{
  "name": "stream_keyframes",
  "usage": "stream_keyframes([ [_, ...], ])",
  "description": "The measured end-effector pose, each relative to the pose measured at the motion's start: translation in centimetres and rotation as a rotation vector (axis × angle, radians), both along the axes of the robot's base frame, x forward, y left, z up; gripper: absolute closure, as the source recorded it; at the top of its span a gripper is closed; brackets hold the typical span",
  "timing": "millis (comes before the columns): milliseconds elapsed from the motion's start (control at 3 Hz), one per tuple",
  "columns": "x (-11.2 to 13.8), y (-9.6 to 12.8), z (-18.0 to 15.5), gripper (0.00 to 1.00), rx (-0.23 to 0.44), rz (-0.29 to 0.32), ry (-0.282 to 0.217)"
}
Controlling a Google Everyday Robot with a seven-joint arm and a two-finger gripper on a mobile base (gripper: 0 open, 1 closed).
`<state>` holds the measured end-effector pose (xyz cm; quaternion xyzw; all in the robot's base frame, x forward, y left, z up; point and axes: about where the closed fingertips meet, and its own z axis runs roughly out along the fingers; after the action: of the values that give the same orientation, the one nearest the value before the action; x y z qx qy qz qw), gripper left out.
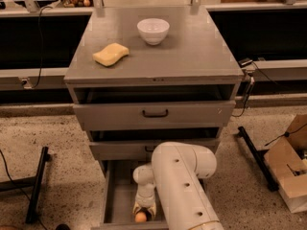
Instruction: Pick orange from bottom drawer and place on counter
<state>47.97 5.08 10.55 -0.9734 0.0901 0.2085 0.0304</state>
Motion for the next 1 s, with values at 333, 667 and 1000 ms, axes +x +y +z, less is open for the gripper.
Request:
stream_keyframes([
  [333, -0.2, -0.1, 0.9, 0.62, 0.022, 0.007, 0.012],
  [667, -0.5, -0.1, 2.7, 0.85, 0.022, 0.02, 0.022],
  [1000, -0.5, -0.2, 4.8, 1.0, 0.027, -0.003, 0.027],
])
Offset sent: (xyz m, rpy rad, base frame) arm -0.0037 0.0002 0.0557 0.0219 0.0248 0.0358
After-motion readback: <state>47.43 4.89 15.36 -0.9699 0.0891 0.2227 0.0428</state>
